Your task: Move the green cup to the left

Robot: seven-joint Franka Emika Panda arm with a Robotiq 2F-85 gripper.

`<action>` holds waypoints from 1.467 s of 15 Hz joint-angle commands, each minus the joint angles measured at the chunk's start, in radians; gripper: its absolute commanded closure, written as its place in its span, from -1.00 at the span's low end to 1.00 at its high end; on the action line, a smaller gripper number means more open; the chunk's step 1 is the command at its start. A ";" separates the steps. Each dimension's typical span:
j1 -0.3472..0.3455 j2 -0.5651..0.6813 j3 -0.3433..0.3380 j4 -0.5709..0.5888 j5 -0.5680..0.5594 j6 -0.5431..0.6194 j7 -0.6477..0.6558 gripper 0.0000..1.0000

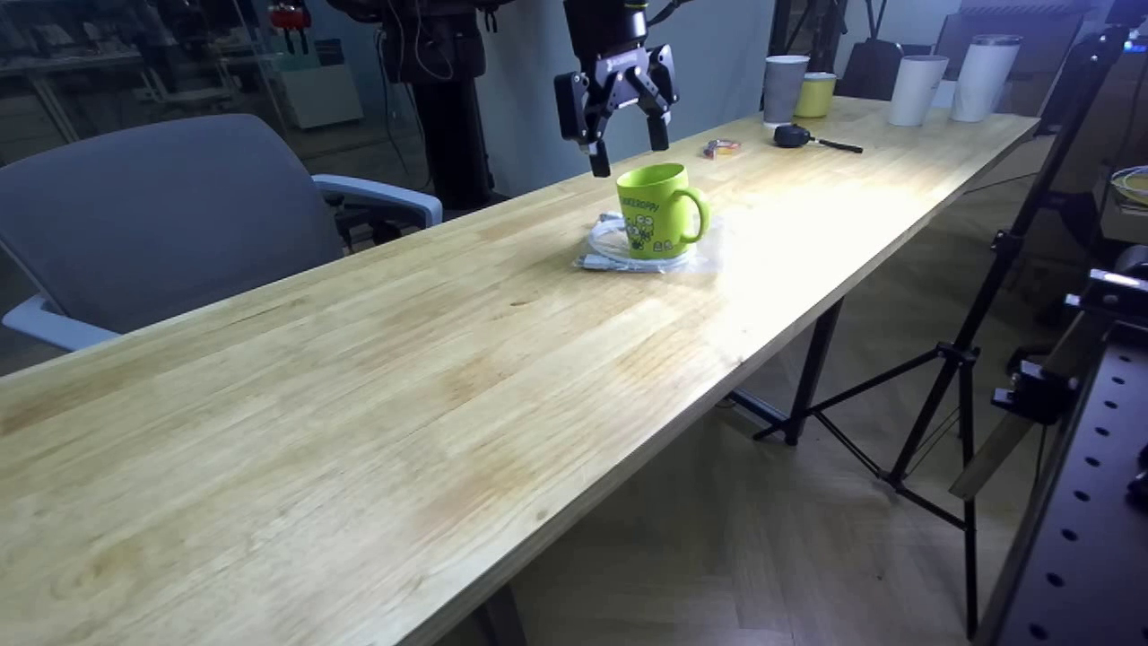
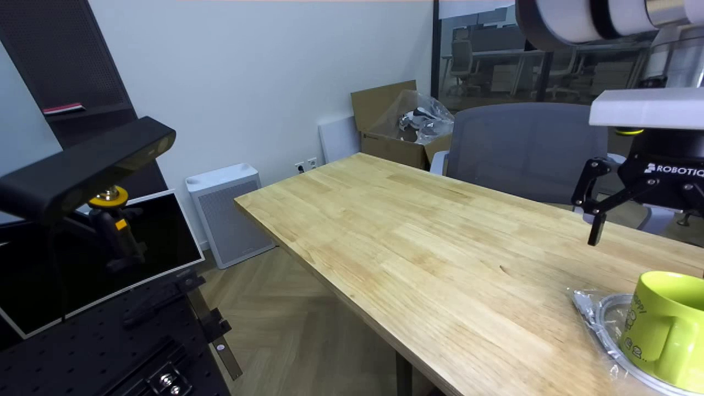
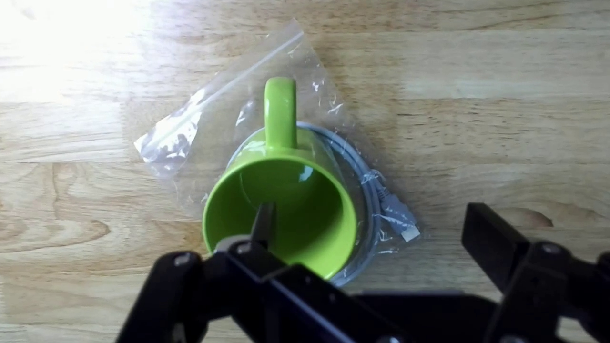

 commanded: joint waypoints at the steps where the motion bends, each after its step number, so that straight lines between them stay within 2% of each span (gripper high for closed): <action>1: -0.017 0.019 0.018 0.009 0.014 0.018 -0.013 -1.00; 14: -0.033 0.085 0.027 0.014 0.012 0.066 -0.051 -1.00; 15: -0.033 0.089 0.026 0.014 0.010 0.068 -0.050 -0.50; 16: -0.032 0.092 0.025 0.016 0.009 0.065 -0.049 -0.49; 22: -0.031 0.098 0.022 0.021 0.007 0.053 -0.046 0.38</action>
